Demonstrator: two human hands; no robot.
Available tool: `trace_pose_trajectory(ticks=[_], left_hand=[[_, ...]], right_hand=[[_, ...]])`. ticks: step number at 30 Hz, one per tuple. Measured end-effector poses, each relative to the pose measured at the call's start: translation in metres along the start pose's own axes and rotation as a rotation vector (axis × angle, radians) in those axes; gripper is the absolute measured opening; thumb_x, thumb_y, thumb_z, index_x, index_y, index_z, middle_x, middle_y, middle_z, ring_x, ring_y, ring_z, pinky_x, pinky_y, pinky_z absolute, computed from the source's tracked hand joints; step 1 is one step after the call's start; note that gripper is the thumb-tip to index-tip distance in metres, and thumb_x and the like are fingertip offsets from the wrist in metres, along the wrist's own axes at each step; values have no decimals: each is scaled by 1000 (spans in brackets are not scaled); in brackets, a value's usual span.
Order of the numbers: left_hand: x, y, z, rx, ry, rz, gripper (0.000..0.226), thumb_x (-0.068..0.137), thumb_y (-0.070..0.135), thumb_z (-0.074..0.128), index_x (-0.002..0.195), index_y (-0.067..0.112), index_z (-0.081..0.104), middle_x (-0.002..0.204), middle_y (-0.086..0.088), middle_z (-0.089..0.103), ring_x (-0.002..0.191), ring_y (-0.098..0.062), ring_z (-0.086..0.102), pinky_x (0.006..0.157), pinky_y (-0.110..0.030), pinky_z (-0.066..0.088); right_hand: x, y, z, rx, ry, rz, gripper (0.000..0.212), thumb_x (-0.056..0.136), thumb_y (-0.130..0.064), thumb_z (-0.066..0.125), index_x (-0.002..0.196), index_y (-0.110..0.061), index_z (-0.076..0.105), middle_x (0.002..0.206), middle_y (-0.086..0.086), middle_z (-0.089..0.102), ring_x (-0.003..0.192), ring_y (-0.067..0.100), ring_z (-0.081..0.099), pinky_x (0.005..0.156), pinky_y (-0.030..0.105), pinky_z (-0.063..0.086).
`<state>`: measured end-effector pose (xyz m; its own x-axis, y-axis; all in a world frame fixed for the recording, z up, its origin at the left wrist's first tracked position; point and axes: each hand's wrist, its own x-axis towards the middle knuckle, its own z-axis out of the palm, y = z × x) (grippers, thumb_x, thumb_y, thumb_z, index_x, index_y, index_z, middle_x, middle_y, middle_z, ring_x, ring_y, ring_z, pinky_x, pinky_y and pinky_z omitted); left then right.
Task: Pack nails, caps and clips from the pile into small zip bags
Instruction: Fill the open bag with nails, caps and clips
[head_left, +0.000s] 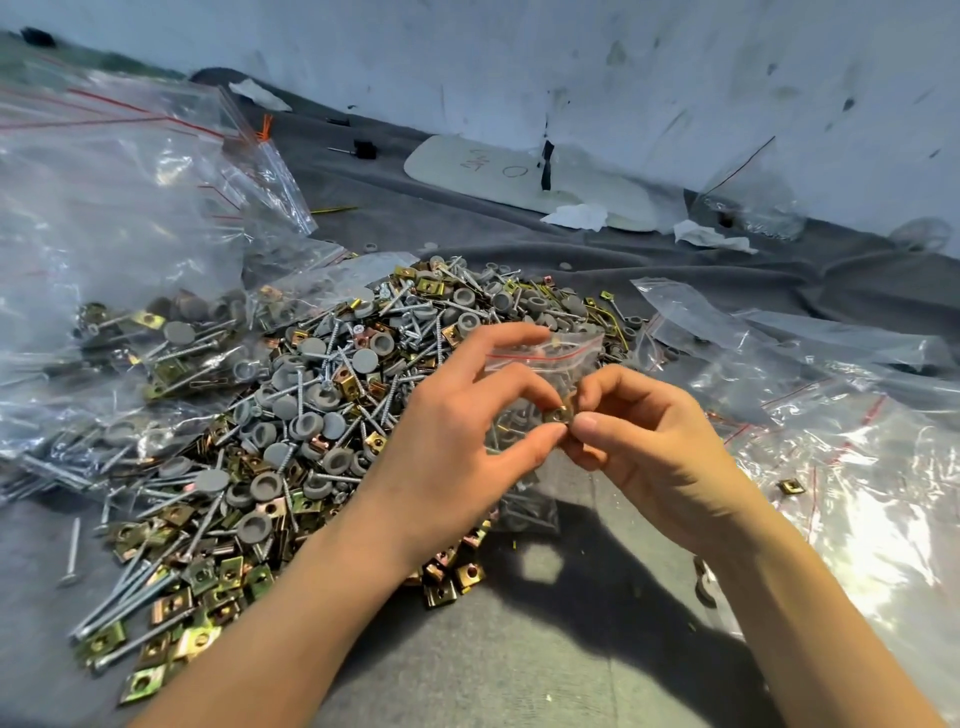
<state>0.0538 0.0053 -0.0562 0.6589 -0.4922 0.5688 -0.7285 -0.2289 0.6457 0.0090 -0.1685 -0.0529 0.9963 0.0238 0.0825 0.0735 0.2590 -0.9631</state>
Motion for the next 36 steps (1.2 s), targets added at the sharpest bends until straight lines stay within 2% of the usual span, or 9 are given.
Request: trace_pose_trajectory(ticks=[3, 6, 10, 15, 21, 25, 27, 32, 36], left_hand=[[1, -1, 1, 9, -11, 2, 14, 82, 18, 73, 92, 9, 69, 131, -3, 54, 120, -7, 51, 103, -25, 44], [0, 0, 3, 42, -104, 46, 17, 82, 23, 69, 92, 9, 69, 129, -3, 55, 116, -7, 52, 102, -19, 43], [-1, -1, 4, 61, -190, 110, 16, 84, 22, 67, 93, 8, 69, 127, -4, 54, 113, -10, 55, 96, -30, 50], [-1, -2, 4, 83, -191, 144, 17, 82, 22, 69, 94, 9, 69, 128, -7, 53, 110, -16, 59, 97, -30, 51], [-1, -1, 3, 56, -91, 146, 20, 84, 25, 66, 94, 9, 71, 122, -11, 55, 114, -11, 53, 104, -16, 42], [-1, 0, 4, 31, -41, 137, 22, 83, 23, 67, 95, 6, 71, 119, -11, 56, 110, -11, 55, 102, -14, 43], [0, 0, 3, 31, -1, 126, 22, 83, 20, 67, 97, 4, 70, 118, -11, 57, 110, -11, 55, 100, -13, 43], [0, -2, 2, 48, 35, 103, 20, 80, 7, 75, 99, 6, 69, 117, -8, 57, 110, -9, 54, 100, -13, 42], [0, 1, 1, -19, 23, 128, 31, 83, 16, 67, 114, 15, 62, 117, -5, 57, 108, -9, 56, 96, -19, 48]], right_hand=[[-1, -8, -6, -30, 67, -75, 22, 57, -19, 85, 70, -21, 68, 72, 4, 66, 58, 12, 59, 52, 19, 44], [-2, -14, -7, -88, 199, -328, 18, 64, -15, 82, 74, -22, 70, 75, 0, 69, 61, 10, 60, 57, 17, 49], [-6, -13, -3, -515, 328, -620, 24, 81, 0, 67, 89, -22, 66, 87, -2, 71, 80, 13, 65, 73, 21, 51], [-4, -7, -4, -1037, 324, -786, 12, 83, -9, 68, 92, -17, 65, 92, -5, 66, 90, 14, 57, 79, 21, 43], [-7, -13, -15, -931, 406, -764, 9, 91, -12, 58, 97, -14, 64, 96, -1, 66, 90, 25, 60, 75, 38, 46], [-11, -12, -4, -811, 288, -687, 4, 89, -22, 60, 85, -20, 62, 72, -3, 60, 61, 11, 53, 57, 24, 41], [-11, -6, 6, -781, 183, -641, 11, 85, -28, 66, 82, -19, 60, 66, -1, 56, 54, 14, 50, 49, 26, 39], [-9, 1, 14, -595, 106, -504, 14, 79, -11, 71, 81, -17, 58, 73, -2, 62, 60, 15, 58, 53, 32, 50], [-10, -3, 11, -513, 162, -550, 19, 78, -4, 70, 79, -19, 58, 72, 2, 61, 60, 11, 56, 55, 21, 48]])
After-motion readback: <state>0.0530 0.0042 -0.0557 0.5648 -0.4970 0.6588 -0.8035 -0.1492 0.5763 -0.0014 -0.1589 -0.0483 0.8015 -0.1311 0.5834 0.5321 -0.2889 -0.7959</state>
